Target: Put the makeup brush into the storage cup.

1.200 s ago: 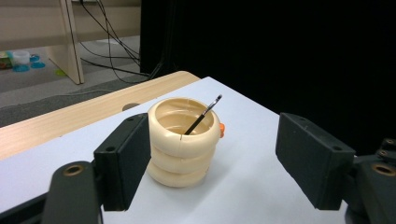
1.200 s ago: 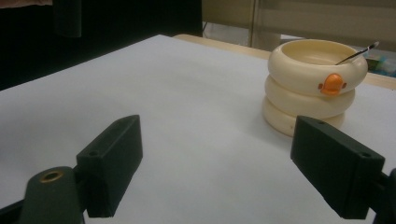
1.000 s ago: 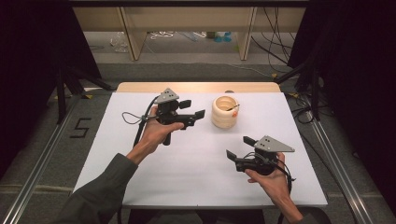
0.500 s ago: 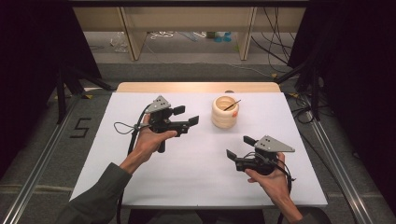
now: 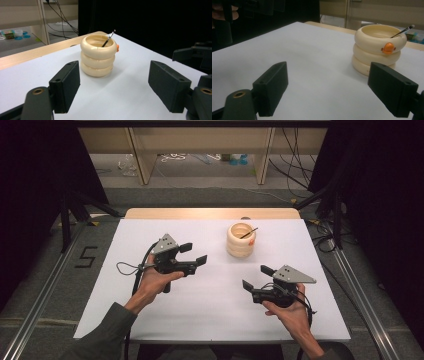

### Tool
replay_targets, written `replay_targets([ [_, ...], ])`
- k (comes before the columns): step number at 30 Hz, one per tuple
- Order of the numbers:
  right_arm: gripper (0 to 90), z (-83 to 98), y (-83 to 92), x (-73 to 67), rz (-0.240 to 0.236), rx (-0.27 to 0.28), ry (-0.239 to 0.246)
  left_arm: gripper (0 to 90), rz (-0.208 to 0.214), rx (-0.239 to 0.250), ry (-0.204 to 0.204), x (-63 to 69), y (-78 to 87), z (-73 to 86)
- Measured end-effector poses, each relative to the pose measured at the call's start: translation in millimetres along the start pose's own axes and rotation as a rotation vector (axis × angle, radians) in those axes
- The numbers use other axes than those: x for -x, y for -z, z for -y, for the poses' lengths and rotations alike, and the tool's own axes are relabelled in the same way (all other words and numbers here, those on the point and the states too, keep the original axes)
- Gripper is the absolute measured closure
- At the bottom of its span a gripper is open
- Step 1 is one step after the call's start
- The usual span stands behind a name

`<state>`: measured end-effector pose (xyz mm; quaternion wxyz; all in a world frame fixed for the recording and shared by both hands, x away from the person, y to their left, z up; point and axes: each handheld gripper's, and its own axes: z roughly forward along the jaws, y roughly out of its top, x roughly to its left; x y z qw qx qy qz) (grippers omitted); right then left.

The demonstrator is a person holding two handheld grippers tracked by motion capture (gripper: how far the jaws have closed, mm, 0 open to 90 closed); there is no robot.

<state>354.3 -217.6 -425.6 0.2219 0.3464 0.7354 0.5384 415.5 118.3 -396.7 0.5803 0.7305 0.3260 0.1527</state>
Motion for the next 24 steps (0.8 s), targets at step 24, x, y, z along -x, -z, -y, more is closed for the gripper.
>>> replay_targets([
  [24, 16.3, -0.1, -1.1, -0.6, -0.008, 0.032, -0.009, 21.4, -0.006, -0.015, -0.023, 8.1, 29.2, 23.5],
])
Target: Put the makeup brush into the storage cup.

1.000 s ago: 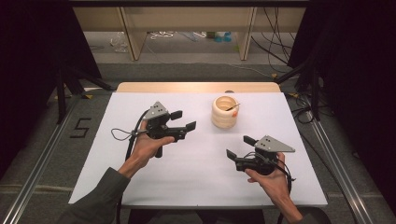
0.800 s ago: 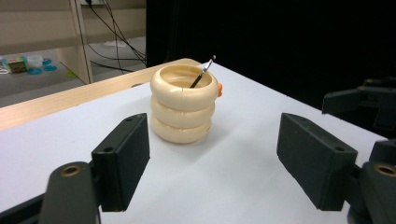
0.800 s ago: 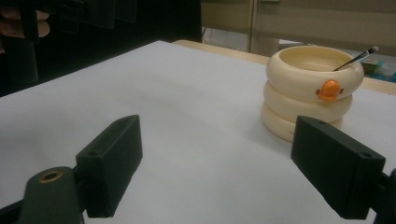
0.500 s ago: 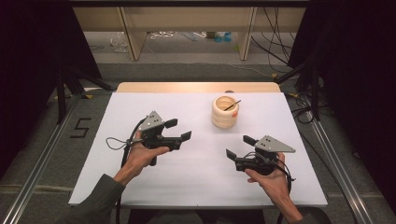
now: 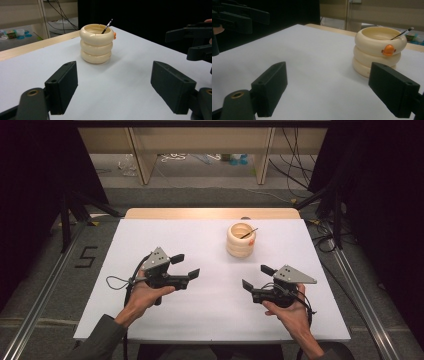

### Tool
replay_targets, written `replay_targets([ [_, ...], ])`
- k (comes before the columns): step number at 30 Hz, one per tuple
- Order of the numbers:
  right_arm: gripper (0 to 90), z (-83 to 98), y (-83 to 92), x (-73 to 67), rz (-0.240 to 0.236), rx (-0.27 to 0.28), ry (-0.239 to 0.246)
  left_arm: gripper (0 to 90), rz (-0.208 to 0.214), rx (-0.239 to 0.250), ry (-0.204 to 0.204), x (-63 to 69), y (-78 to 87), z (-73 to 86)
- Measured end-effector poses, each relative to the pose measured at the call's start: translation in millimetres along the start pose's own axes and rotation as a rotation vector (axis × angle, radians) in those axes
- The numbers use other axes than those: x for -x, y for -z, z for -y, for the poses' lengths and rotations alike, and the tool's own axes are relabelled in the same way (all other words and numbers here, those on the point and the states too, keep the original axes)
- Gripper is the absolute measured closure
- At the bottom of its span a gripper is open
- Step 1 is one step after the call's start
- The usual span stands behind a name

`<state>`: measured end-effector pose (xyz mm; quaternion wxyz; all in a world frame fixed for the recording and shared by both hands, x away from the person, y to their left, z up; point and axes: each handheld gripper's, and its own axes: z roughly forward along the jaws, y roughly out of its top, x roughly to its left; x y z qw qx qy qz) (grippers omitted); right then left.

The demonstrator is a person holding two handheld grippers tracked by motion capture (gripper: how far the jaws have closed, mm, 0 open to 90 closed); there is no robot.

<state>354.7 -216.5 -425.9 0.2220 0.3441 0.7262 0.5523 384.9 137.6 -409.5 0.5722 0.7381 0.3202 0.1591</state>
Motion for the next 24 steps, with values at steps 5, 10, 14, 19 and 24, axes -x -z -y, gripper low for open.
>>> replay_targets([
  [5, 16.3, -0.6, 2.3, -1.0, 0.007, -0.031, 0.005, 21.4, -0.007, 0.002, 0.003, -1.8, 4.9, 4.5],
  [10, 16.4, 0.0, 1.8, -3.3, -0.005, -0.03, -0.023, 20.7, -0.011, -0.004, 0.006, 0.3, 8.4, 10.2],
  [14, 16.4, 0.2, 1.3, -2.9, -0.006, -0.012, -0.003, 20.3, -0.016, -0.006, -0.002, 1.1, 11.1, 13.7],
  [19, 16.3, 1.3, 2.3, -4.9, -0.017, -0.024, -0.019, 19.0, -0.022, -0.005, 0.006, 1.4, 15.3, 17.3],
  [24, 16.3, 2.9, 1.3, -7.2, -0.03, -0.022, -0.027, 18.9, -0.022, 0.01, 0.003, 2.4, 21.6, 19.3],
])
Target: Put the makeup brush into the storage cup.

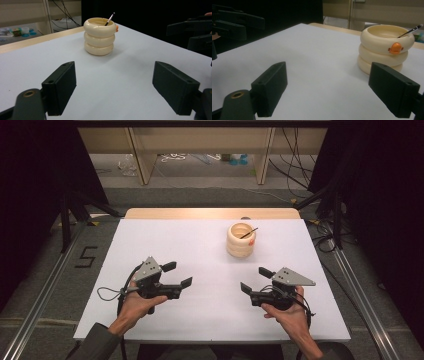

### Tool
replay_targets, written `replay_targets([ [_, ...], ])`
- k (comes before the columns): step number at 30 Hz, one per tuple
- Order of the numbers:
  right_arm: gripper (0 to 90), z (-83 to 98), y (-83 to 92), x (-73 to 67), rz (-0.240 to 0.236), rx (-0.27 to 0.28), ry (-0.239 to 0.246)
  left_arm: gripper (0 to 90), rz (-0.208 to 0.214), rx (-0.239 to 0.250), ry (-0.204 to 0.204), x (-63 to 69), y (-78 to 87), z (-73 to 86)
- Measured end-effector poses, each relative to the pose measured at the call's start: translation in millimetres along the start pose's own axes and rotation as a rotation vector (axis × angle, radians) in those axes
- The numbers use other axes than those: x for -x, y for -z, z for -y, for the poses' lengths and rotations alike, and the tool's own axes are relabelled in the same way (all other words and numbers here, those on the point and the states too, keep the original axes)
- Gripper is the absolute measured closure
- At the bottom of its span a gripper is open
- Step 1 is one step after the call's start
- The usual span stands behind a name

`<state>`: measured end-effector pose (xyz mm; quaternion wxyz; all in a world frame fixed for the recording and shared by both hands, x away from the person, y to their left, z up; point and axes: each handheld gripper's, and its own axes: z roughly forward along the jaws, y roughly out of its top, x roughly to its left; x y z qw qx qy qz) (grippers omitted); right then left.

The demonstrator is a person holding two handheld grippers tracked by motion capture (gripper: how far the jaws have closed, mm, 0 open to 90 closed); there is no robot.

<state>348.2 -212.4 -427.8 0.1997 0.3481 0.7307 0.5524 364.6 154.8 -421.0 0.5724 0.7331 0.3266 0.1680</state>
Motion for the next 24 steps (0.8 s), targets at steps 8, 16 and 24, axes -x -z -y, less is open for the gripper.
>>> replay_targets([
  [8, 16.3, 0.4, -0.1, 0.2, -0.001, 0.002, 0.001, 18.2, -0.004, -0.012, 0.021, 0.9, 3.4, 5.0],
  [16, 16.4, 0.4, 1.0, 0.4, 0.007, -0.005, 0.0, 17.7, -0.002, -0.014, 0.029, 1.3, 2.7, 5.6],
  [24, 16.3, 0.9, 0.5, 1.1, 0.002, 0.001, -0.001, 17.4, -0.001, -0.011, 0.03, 1.0, 2.9, 5.2],
])
